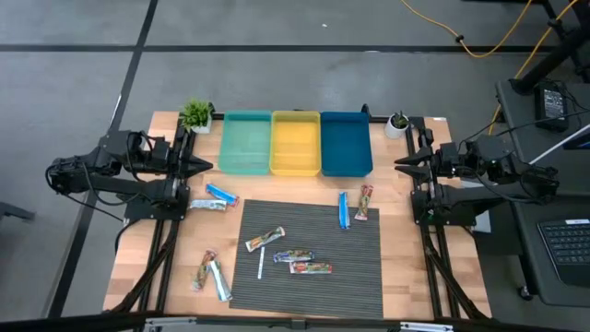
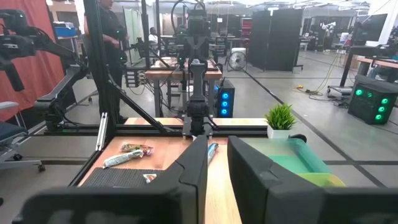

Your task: Pick and place Granola Bars by type

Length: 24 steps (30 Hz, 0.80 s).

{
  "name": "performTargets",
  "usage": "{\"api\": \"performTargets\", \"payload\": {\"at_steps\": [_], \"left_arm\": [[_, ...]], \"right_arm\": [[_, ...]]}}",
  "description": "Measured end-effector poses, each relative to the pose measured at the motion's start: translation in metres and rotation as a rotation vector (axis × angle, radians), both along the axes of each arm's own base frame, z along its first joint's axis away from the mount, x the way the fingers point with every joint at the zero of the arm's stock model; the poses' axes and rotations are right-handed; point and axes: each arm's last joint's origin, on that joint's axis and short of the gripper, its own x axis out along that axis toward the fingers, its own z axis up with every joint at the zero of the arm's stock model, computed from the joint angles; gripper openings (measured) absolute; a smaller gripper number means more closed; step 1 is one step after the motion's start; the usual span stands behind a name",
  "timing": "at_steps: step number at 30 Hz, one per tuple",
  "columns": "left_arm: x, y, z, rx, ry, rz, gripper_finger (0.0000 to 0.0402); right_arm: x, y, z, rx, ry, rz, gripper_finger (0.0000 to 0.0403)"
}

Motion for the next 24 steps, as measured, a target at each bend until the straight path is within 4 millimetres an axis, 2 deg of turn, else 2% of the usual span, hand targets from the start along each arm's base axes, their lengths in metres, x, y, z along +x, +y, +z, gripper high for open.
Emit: {"api": "performTargets", "payload": {"at_steps": [24], "left_arm": [[-0.0001, 0.0, 0.0, 0.0, 0.0, 0.0, 0.0006]], "right_arm": [[0.0, 0.0, 0.0, -0.002, 0.0, 0.0, 0.0067]]}}
